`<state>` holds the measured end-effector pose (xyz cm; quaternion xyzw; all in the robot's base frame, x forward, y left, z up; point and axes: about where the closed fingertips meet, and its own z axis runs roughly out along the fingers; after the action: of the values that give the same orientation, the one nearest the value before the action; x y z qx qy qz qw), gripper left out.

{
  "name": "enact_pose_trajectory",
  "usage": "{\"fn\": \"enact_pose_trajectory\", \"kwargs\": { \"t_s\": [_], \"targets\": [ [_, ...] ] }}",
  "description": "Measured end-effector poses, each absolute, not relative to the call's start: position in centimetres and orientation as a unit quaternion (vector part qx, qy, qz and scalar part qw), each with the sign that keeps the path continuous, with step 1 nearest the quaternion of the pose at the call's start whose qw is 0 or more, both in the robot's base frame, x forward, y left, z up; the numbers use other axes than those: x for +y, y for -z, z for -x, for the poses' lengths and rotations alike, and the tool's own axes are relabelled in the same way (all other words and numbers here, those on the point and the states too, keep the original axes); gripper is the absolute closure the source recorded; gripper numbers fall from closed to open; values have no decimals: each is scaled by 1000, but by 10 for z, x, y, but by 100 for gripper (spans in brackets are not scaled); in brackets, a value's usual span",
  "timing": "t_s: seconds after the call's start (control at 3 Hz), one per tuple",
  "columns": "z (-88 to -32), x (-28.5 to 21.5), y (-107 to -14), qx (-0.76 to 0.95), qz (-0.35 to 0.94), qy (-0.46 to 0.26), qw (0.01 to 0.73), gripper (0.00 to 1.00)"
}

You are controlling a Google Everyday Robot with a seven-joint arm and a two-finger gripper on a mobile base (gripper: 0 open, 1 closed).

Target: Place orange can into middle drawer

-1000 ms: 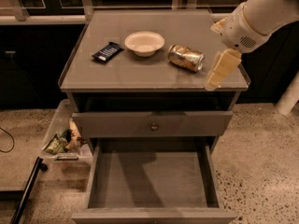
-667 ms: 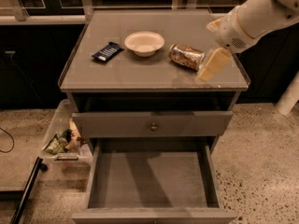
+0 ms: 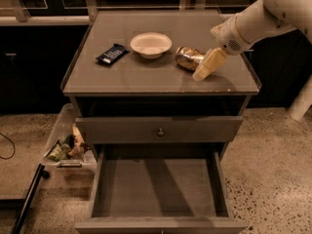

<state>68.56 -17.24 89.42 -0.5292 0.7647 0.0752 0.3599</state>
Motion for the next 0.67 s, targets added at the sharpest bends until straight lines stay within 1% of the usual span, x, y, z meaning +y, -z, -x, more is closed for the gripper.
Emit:
{"fn": "enact_pose_trajectory", "kwargs": {
  "t_s": [0.33, 0.67],
  "targets": [
    [-705, -168, -879, 774, 513, -105, 355, 0],
    [-721, -164, -873, 777, 506, -120, 355, 0]
  ]
}}
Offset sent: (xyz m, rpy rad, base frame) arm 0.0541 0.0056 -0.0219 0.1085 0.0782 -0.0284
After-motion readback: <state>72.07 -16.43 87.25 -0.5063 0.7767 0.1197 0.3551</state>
